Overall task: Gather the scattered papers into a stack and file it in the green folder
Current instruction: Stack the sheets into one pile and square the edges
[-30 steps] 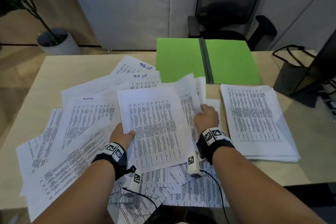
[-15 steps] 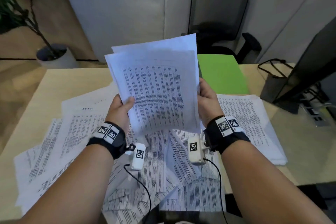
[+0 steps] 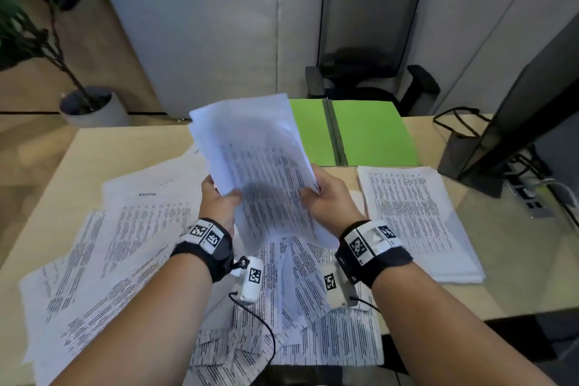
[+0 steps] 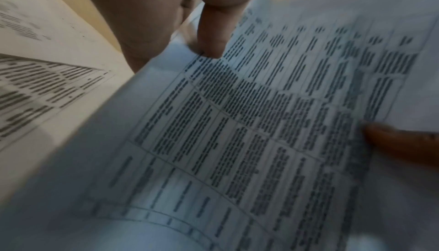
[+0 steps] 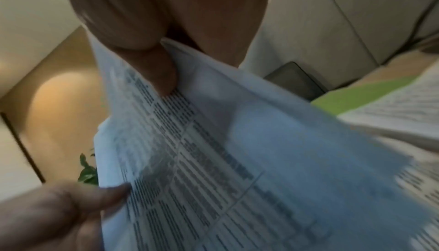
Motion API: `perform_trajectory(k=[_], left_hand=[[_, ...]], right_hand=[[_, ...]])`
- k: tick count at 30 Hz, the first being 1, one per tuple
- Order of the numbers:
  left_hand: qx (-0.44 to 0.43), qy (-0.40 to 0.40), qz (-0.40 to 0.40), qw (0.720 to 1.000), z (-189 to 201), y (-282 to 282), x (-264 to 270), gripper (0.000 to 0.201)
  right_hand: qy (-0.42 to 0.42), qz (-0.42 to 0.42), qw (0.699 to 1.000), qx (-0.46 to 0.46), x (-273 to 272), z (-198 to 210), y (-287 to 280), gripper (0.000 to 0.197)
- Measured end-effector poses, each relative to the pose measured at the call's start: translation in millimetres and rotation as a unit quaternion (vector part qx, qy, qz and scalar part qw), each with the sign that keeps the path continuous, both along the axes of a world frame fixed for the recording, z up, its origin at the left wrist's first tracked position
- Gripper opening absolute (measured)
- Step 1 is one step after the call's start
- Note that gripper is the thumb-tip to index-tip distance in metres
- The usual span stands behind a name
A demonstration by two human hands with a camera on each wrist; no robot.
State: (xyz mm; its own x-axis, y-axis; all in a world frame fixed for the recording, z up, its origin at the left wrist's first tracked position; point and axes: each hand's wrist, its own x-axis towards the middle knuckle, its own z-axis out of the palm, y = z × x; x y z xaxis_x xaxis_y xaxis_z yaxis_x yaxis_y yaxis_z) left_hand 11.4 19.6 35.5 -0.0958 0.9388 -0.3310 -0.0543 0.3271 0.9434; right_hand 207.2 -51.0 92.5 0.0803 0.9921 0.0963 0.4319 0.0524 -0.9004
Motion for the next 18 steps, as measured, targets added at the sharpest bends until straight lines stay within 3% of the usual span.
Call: perform_trajectory(k=[2, 9, 13, 15, 18], left_hand=[[-0.015, -0.026, -0.031, 0.999, -5, -2, -3, 0.065], [0.032, -0.117, -0.047, 0.991, 13, -1, -9, 0.041], [0.076, -0.121, -0.068, 0.987, 31, 4, -15, 0.044], [0.084, -0.087, -0.053, 0.991, 39, 7, -17, 0.042], [0.135, -0.072, -0.020, 0.988, 48, 10, -20, 0.038]], right_hand=[[0.022, -0.005, 1.000, 0.002, 2, -4, -1, 0.042], [0.074, 0.099, 0.992, 0.039, 5, 31, 5, 0.062], [0.128, 0.071, 0.986, 0.077, 7, 39, 13, 0.043], [0.171, 0.030, 0.982, 0.076, 10, 37, 17, 0.044], [0.208, 0.012, 0.975, 0.074, 15, 32, 19, 0.023]])
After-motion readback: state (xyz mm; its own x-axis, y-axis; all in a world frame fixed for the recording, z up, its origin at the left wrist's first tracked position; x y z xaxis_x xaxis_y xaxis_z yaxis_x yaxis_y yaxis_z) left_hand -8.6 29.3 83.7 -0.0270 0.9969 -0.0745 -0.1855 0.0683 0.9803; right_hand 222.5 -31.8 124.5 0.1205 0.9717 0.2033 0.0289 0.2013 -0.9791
